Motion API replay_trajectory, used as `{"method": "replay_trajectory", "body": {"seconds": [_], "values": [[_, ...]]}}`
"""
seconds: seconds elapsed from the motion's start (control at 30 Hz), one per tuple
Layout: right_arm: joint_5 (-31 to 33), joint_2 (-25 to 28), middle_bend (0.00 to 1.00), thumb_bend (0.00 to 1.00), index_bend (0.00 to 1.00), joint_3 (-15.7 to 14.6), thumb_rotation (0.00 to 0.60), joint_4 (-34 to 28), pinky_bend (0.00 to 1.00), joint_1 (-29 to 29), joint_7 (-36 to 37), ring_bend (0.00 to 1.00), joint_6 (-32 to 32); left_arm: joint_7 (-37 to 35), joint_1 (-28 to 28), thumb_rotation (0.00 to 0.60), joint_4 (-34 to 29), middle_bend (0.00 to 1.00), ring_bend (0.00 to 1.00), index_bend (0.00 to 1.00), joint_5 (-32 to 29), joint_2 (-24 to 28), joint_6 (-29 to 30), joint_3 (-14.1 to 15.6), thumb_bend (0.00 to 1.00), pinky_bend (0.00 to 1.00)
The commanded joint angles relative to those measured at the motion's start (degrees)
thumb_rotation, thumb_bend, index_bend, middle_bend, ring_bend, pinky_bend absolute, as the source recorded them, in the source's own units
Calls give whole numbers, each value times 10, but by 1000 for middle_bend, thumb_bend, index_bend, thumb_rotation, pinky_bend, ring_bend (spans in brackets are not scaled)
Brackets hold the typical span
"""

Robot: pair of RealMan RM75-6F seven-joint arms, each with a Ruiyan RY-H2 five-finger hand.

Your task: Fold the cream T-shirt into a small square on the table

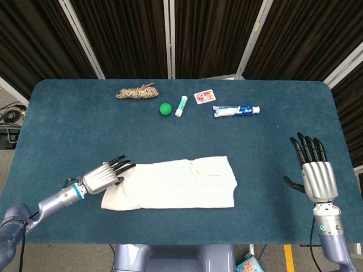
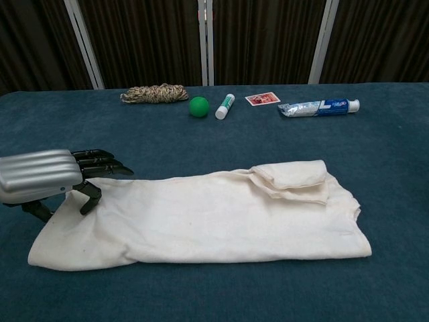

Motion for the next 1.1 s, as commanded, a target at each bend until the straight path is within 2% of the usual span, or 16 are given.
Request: {"method": "replay_trajectory", "body": {"seconds": [0.03, 1.1], "values": [[0, 0, 0, 0, 16, 0, 600, 0, 0, 0, 0, 0, 0, 0, 2, 600, 0, 0, 0, 855, -1, 3, 2, 0, 752, 0], [-4, -2, 0, 0, 27, -1, 600, 0, 0, 0, -5, 0, -1, -5, 38, 600, 17, 0, 0, 862, -2, 53, 14, 16, 753, 0]]}}
